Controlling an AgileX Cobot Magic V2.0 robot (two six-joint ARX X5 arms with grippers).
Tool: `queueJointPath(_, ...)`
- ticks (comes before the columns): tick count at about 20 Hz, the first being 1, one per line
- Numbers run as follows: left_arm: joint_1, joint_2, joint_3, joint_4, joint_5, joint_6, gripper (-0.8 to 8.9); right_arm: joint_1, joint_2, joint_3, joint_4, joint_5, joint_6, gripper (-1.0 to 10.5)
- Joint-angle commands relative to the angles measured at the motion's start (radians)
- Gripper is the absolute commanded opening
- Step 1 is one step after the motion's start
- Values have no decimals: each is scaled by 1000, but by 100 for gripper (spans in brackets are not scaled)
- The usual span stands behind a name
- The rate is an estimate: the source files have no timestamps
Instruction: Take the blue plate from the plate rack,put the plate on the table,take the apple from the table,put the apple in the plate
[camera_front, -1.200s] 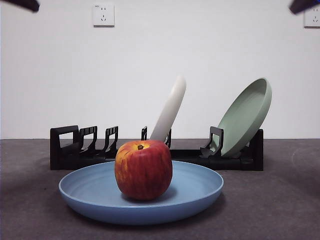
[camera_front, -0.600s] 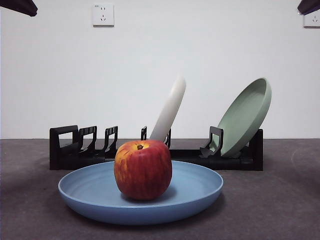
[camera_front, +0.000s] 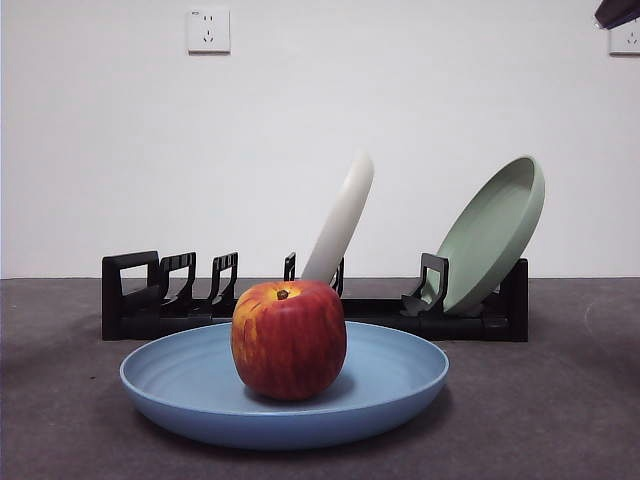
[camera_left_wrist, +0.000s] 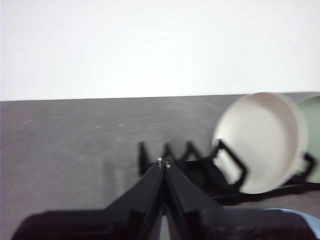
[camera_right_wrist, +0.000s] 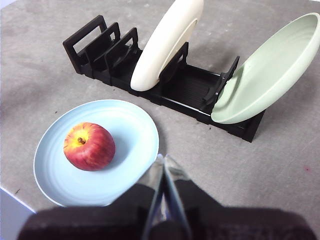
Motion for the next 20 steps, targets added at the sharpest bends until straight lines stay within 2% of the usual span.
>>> queueJointPath(1, 101, -88, -119, 56, 32, -8, -3, 0, -1, -6, 4, 3, 10, -11)
queueJointPath(5, 193, -200, -280, 121, 30, -1, -3, 0, -1, -6, 3, 3, 10, -11)
queueJointPath(10, 220, -253, -404, 172, 31, 0, -3, 0, -1, -6, 3, 3, 10, -11)
queueJointPath(14, 223, -253, -408, 70, 1, 3, -3, 0, -1, -6, 3, 3, 10, -11)
queueJointPath(20, 222, -252, -408, 69, 2, -3, -3, 0, -1, -6, 3, 3, 10, -11)
